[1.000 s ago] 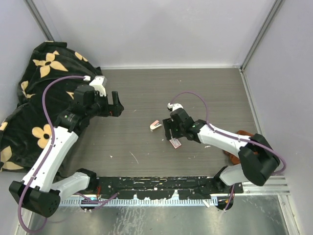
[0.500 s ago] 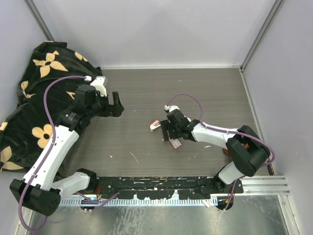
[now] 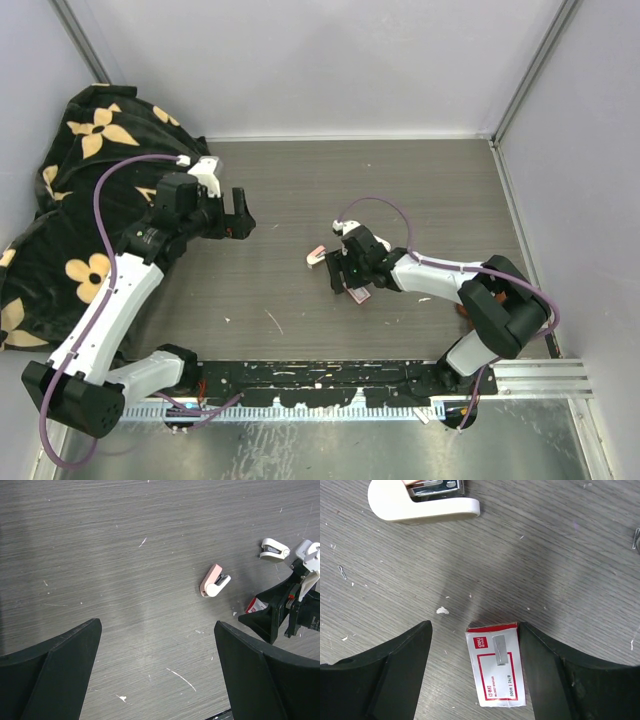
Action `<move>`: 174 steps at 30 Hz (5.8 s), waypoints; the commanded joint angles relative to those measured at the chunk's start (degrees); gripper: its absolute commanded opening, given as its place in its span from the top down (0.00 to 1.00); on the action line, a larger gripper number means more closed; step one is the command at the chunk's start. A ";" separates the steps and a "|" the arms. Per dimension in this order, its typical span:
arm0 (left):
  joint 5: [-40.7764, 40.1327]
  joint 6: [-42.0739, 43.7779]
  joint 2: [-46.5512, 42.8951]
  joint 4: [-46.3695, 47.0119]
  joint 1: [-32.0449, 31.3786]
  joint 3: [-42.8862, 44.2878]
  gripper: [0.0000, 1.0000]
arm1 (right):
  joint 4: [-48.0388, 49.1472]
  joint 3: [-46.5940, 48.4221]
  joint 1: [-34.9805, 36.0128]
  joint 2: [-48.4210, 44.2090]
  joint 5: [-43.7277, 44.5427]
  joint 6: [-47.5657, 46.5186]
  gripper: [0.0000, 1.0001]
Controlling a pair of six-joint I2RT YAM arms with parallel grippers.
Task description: Load the staples into the stapler
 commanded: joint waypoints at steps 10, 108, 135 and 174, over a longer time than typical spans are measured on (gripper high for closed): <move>2.33 0.07 0.58 1.26 0.17 0.87 0.02 | 1.85 -0.81 4.97 -0.48 -10.62 0.18 0.26; -12.05 5.76 34.01 33.44 -56.42 -16.48 0.46 | 8.91 -25.59 -17.79 -28.07 -37.36 23.67 0.48; -10.83 6.40 34.08 34.69 -56.34 -16.10 0.54 | 13.14 -27.17 -16.36 -18.70 -40.00 21.15 0.60; -10.18 -2.13 20.32 35.67 -50.26 -17.76 0.07 | 14.86 -28.67 -14.07 -18.80 -37.28 22.36 0.70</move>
